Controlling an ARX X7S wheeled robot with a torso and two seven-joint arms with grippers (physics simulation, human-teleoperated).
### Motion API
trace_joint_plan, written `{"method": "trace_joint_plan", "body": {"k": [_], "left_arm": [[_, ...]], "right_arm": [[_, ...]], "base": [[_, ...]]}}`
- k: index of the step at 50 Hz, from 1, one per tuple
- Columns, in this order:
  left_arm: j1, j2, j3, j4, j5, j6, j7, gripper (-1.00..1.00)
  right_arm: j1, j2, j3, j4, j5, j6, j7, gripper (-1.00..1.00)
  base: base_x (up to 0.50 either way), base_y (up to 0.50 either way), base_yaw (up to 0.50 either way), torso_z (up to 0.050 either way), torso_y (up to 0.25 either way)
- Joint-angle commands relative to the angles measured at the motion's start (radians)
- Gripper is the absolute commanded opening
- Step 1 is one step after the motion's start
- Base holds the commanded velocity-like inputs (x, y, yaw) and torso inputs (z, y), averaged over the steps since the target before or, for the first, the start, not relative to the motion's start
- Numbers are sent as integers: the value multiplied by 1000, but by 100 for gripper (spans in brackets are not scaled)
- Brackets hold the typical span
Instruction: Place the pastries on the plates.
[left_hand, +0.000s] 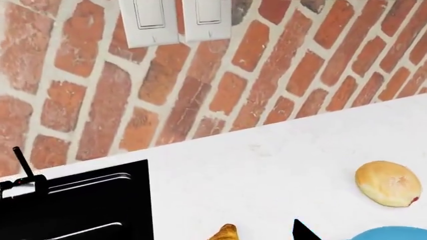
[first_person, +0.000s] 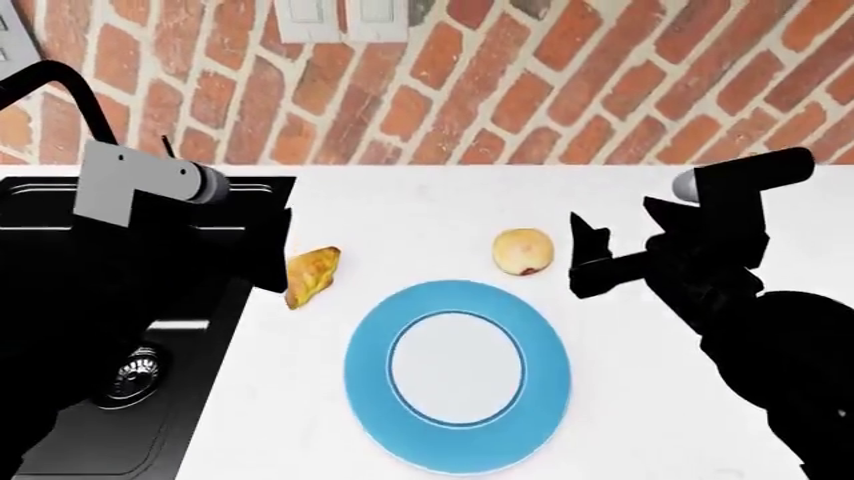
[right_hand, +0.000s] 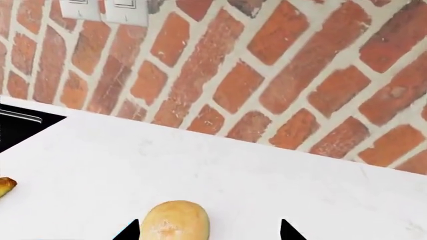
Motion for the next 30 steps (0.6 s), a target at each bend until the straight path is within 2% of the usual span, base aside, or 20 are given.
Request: {"method": "trace_joint_plan", "body": {"k": [1, 12, 15, 21, 30], "left_arm": [[-10, 1, 20, -23, -2, -7, 3, 100], [-40, 14, 67, -72, 27, 10, 5, 100], [-71, 16, 85, -106, 37, 12, 15, 100], [-117, 44, 157, -198, 84, 53, 41, 100], [-125, 56, 185, -267, 113, 87, 54, 100]], "right_arm": [[28, -1, -26, 20, -8, 5, -2, 100], [50, -20, -41, 75, -19, -4, -2, 100], [111, -56, -56, 140, -26, 7, 6, 100], [249, -121, -189, 379, -97, -19, -65, 100], [366, -195, -276, 606, -136, -46, -142, 100]], "base": [[227, 0, 0, 0, 0], [183, 0, 0, 0, 1], [0, 0, 0, 0, 0], [0, 0, 0, 0, 0], [0, 0, 0, 0, 0]]}}
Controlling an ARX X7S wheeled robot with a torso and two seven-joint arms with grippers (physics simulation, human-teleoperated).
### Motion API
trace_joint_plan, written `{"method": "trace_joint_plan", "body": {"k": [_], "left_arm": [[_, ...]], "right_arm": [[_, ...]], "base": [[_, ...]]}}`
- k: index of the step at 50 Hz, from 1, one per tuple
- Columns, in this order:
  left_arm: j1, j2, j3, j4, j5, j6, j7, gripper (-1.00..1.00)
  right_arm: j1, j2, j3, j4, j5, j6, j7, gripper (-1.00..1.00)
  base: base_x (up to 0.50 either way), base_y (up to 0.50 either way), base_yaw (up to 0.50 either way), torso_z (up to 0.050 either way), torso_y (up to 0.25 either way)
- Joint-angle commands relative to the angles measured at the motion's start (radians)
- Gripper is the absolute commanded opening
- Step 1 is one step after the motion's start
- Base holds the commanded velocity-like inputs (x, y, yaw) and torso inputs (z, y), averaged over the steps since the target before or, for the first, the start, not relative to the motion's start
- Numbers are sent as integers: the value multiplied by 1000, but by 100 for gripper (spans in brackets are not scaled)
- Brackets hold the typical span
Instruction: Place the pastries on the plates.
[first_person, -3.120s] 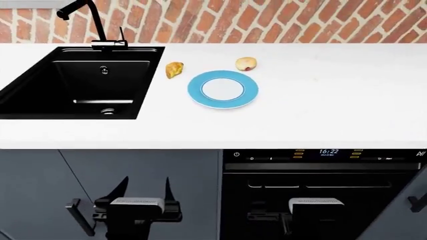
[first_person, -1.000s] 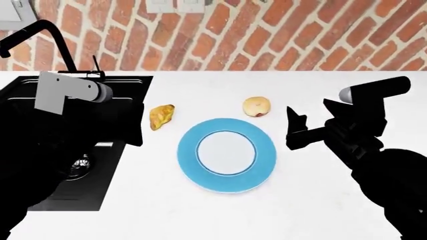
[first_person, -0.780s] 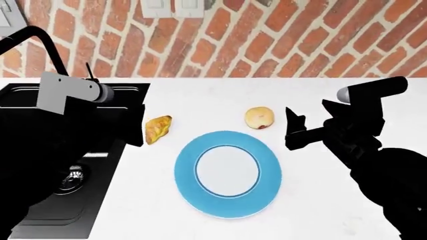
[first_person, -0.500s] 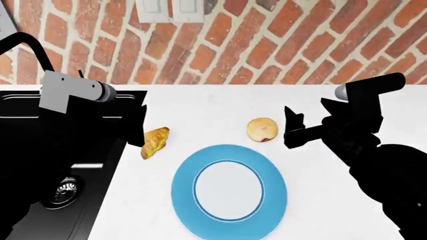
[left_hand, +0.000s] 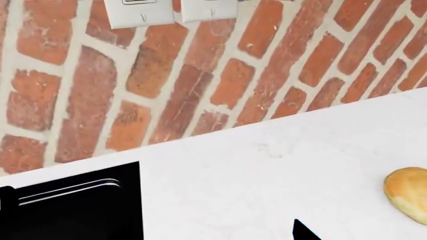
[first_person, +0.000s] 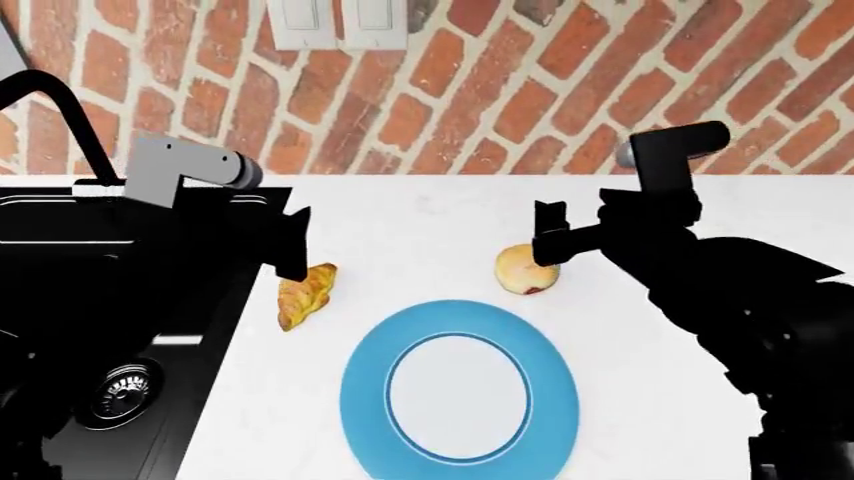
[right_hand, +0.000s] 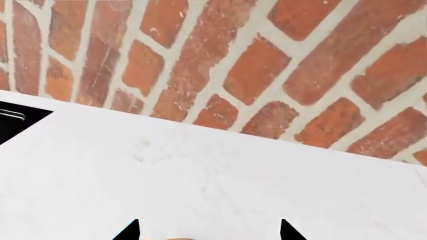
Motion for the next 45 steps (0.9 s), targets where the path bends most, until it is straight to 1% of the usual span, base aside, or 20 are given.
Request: {"method": "trace_joint_plan", "body": {"k": [1, 6, 7, 8, 14, 19, 20, 25, 33, 45], "left_arm": [[-28, 17, 49, -81, 35, 35, 19, 100], [-25, 13, 44, -74, 30, 32, 16, 100], [-17, 3, 37, -66, 24, 31, 21, 100], [-17, 2, 37, -65, 23, 31, 21, 100], [-14, 1, 27, -53, 15, 24, 10, 100], [-14, 1, 28, -53, 14, 24, 9, 100], [-4, -2, 29, -59, 19, 35, 13, 100], [8, -4, 33, -67, 21, 48, 20, 100], [7, -3, 31, -67, 15, 45, 19, 100], [6, -4, 40, -72, 15, 48, 21, 100]], "right_arm": [[144, -86, -114, 262, -55, -31, -80, 100], [154, -92, -130, 287, -65, -33, -84, 100], [184, -110, -165, 372, -82, -46, -122, 100], [192, -113, -177, 381, -79, -36, -139, 100], [221, -118, -218, 389, -75, 11, -171, 100], [221, -117, -219, 389, -74, 11, -171, 100], [226, -122, -251, 430, -93, 4, -186, 100], [220, -126, -277, 474, -127, -38, -181, 100], [195, -115, -275, 450, -105, 7, -181, 100], [190, -130, -311, 537, -131, -45, -210, 100]], "base": [[0, 0, 0, 0, 0], [0, 0, 0, 0, 0], [0, 0, 0, 0, 0], [0, 0, 0, 0, 0], [0, 0, 0, 0, 0], [0, 0, 0, 0, 0], [0, 0, 0, 0, 0], [0, 0, 0, 0, 0], [0, 0, 0, 0, 0], [0, 0, 0, 0, 0]]}}
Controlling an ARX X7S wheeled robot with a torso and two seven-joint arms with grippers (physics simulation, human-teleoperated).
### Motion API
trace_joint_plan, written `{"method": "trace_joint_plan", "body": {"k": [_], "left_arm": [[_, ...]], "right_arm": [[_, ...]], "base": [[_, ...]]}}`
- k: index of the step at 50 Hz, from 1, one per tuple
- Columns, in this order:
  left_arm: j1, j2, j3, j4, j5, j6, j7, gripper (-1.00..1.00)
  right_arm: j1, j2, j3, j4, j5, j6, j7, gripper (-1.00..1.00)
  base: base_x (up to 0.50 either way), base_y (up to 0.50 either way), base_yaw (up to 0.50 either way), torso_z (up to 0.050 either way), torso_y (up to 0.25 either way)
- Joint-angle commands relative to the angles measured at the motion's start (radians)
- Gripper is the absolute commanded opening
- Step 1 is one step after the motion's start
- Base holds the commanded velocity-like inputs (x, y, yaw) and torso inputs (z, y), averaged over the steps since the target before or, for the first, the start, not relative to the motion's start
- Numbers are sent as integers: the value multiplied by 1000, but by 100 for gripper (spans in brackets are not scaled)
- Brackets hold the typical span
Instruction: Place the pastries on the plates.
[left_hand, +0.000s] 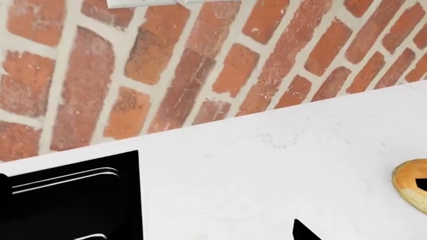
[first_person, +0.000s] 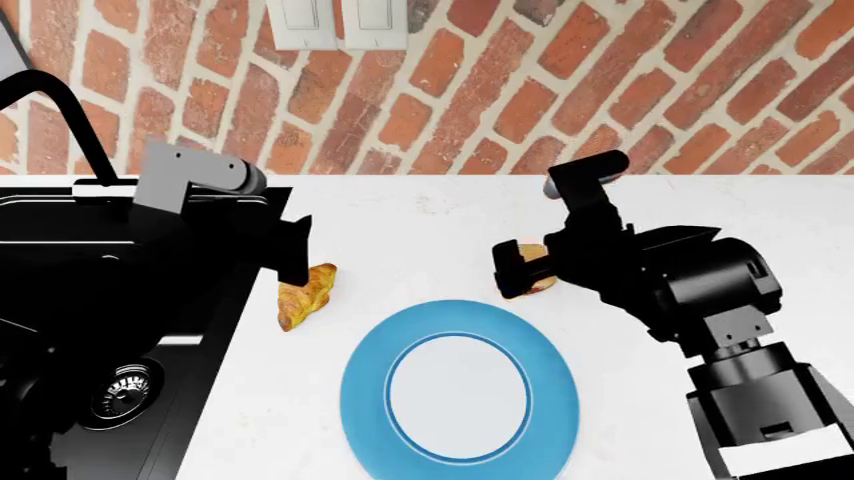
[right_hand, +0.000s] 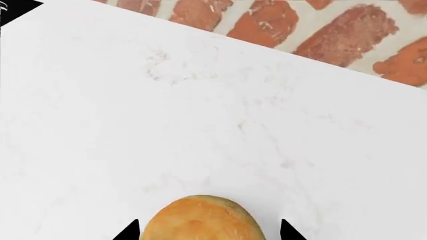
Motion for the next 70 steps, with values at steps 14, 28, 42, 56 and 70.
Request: {"method": "trace_joint_plan", "body": {"k": [14, 28, 42, 56, 70], "left_arm": [[-4, 12, 22, -23, 9, 16, -4, 100], [-9, 3, 21, -13, -2, 7, -4, 100], [-9, 1, 27, -18, -4, 15, 3, 100], [-7, 12, 45, -21, 4, 30, 0, 100], [-2, 8, 41, -17, -3, 31, -3, 100]], "right_arm": [[-18, -26, -40, 143, -10, -56, -66, 100], [-9, 0, 1, 46, -2, -71, -13, -100], [-42, 76, 37, -213, 74, 44, 12, -100], [-122, 140, 281, -709, 485, 534, 114, -100], [-185, 190, 210, -745, 843, 508, 349, -100]], "base": [[0, 0, 0, 0, 0], [0, 0, 0, 0, 0], [0, 0, 0, 0, 0], [0, 0, 0, 0, 0], [0, 0, 0, 0, 0]]}}
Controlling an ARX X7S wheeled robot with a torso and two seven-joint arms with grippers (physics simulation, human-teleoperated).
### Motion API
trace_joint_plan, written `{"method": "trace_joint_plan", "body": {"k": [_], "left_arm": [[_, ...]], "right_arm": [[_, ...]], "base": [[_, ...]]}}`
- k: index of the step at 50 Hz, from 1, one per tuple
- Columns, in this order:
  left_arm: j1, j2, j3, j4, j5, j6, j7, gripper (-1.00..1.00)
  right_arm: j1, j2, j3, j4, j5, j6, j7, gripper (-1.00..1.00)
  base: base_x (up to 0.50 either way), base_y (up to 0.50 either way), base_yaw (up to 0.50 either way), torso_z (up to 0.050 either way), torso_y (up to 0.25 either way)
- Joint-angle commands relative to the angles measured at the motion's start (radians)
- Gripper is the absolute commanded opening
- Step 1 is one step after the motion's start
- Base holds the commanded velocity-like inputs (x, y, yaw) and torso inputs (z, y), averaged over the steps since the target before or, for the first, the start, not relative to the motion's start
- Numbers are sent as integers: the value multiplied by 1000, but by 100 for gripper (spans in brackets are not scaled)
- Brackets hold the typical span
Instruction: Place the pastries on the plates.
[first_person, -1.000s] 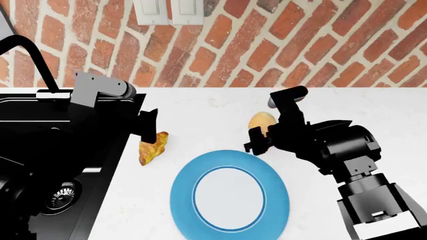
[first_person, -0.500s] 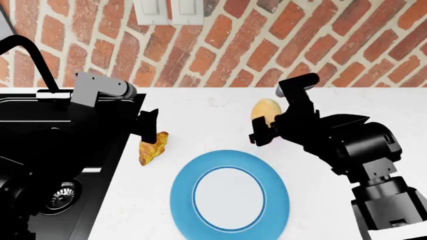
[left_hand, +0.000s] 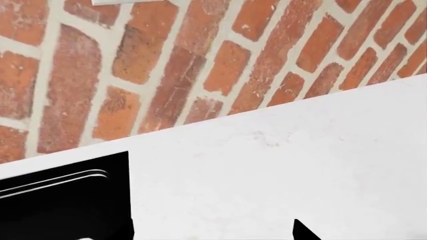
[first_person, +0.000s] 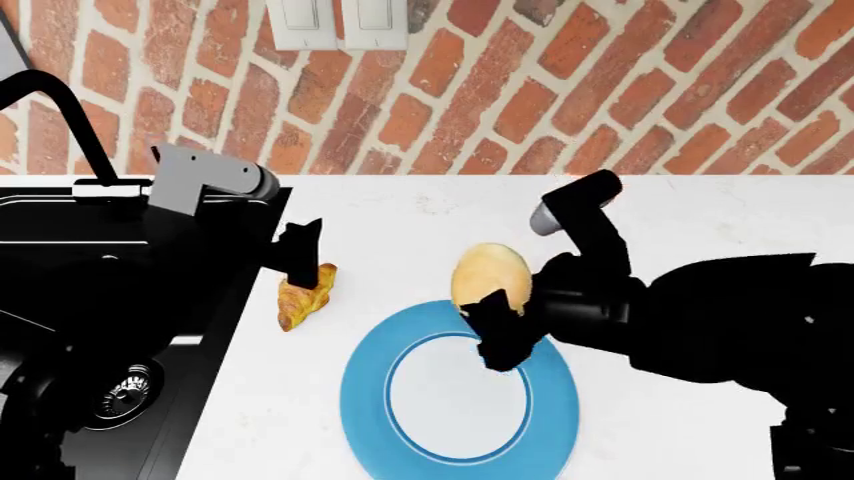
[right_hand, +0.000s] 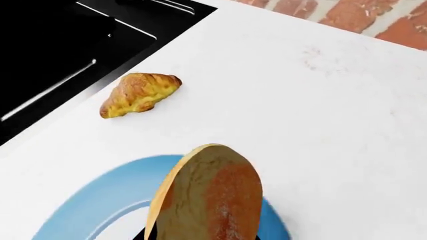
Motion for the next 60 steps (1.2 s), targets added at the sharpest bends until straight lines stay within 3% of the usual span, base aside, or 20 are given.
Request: {"method": "trace_joint_plan", "body": {"k": [1, 30, 31, 49, 60], "left_arm": [[3, 1, 0, 2, -3, 3, -5, 100], [8, 4, 13, -14, -1, 27, 1, 100], [9, 3, 11, -13, -3, 26, 2, 100], [0, -3, 10, -12, -5, 33, 0, 100], [-3, -5, 8, -7, -12, 28, -5, 100]], "right_arm": [[-58, 27, -25, -88, 177, 37, 85, -100], [-107, 14, -74, -56, 231, -26, 98, -100], [-107, 16, -77, -58, 228, -27, 101, 100], [-96, 36, -85, -60, 257, -47, 123, 100], [-35, 79, -103, -18, 156, -101, 78, 100]], "base": [[0, 0, 0, 0, 0], [0, 0, 0, 0, 0], [0, 0, 0, 0, 0], [0, 0, 0, 0, 0], [0, 0, 0, 0, 0]]}}
